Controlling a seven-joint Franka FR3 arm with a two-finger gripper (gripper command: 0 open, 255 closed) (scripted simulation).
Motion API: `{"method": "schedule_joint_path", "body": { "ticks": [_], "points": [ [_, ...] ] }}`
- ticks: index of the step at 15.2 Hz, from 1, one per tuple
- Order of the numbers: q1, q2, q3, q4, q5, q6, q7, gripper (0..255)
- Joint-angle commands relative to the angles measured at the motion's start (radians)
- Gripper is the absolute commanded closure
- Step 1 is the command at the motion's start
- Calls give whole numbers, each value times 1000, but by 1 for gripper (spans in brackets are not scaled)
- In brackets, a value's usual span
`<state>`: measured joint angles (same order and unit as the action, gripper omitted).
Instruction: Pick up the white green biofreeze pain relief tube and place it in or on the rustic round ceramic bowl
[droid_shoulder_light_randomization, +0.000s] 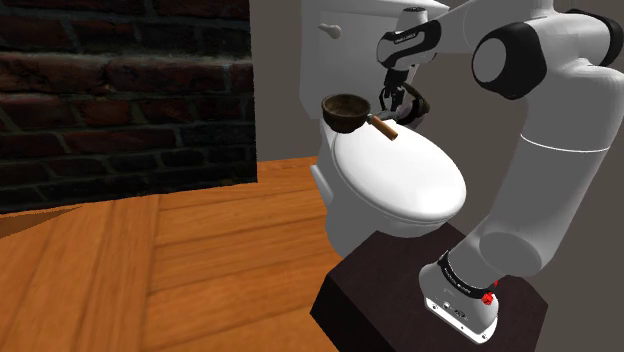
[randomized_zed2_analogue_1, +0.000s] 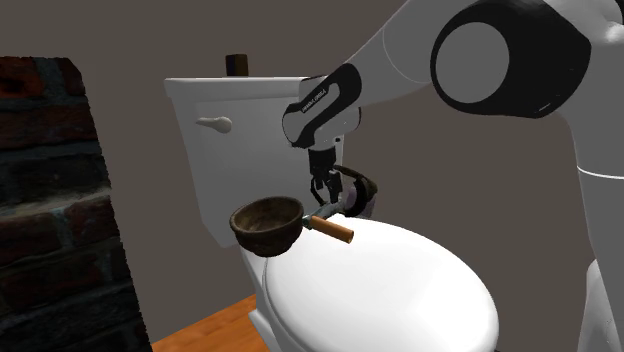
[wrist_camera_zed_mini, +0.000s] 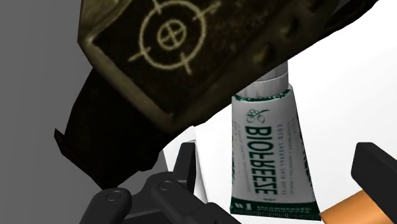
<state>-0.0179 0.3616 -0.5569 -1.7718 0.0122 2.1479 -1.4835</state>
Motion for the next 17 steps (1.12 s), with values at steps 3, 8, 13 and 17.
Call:
{"method": "schedule_joint_path", "body": {
  "ticks": [3,8,13,17],
  "points": [
    [-6,11,-1,-7,2,-79,-3,0],
    [-1,14,2,-5,2,-80,6,255],
    [-1,13,2,-9,2,-76,5,255],
    [33,54,-2,39,-54,-107,58,0]
  ]
}}
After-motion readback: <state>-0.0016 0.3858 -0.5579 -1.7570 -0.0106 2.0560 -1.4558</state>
